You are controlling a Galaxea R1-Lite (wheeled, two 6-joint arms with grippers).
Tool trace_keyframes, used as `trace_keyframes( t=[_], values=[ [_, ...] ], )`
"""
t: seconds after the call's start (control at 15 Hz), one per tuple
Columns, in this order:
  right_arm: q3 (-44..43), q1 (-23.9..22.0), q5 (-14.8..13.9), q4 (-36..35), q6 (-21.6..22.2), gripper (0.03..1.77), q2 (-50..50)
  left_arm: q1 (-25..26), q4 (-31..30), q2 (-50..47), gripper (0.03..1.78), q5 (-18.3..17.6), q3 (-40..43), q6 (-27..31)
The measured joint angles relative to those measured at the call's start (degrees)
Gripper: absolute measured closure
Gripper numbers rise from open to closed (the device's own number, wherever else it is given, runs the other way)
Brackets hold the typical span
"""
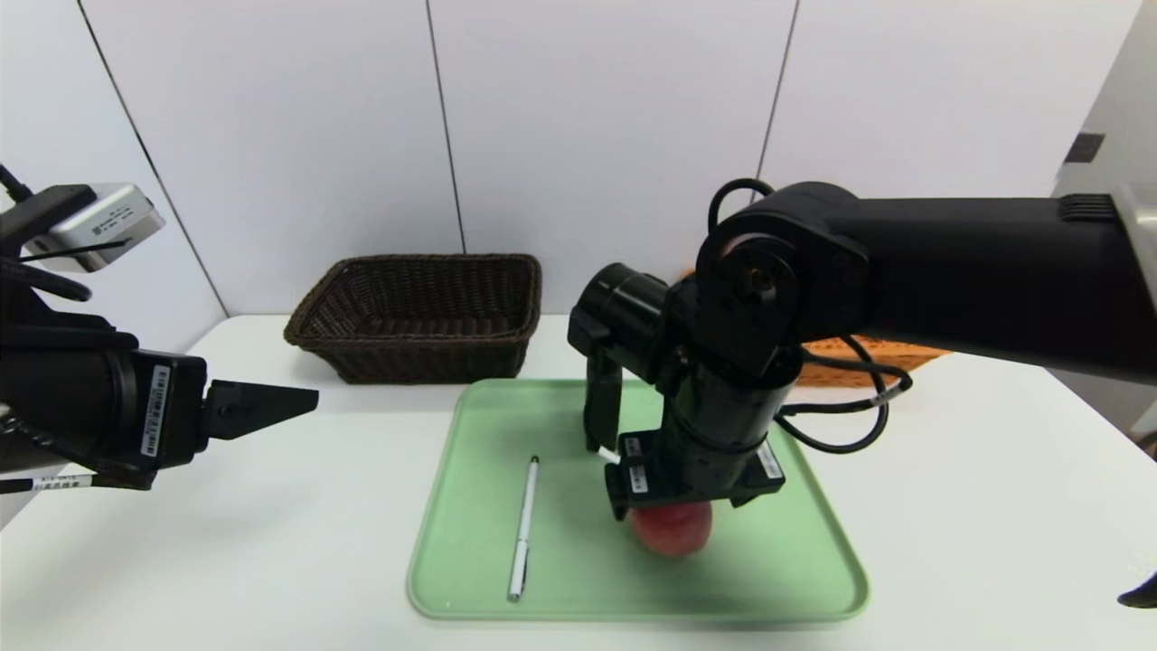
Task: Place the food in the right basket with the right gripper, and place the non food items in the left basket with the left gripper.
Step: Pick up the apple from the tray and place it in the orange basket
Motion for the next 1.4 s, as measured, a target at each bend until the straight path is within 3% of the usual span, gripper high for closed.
trace_keyframes(
  t=[0.93,1.13,1.4],
  values=[
    [-0.13,-0.66,-0.33,-2.07,0.22,0.10,4.00,-0.38,-0.11,0.21,0.12,-0.06,0.83,-0.07],
    [-0.20,-0.66,-0.15,-3.58,0.23,0.58,4.25,-0.63,-0.09,0.43,0.12,-0.09,0.83,-0.10],
    [-0.22,-0.67,-0.02,-3.21,0.04,0.71,3.95,-0.71,-0.09,0.63,0.12,-0.06,0.77,-0.13]
  ],
)
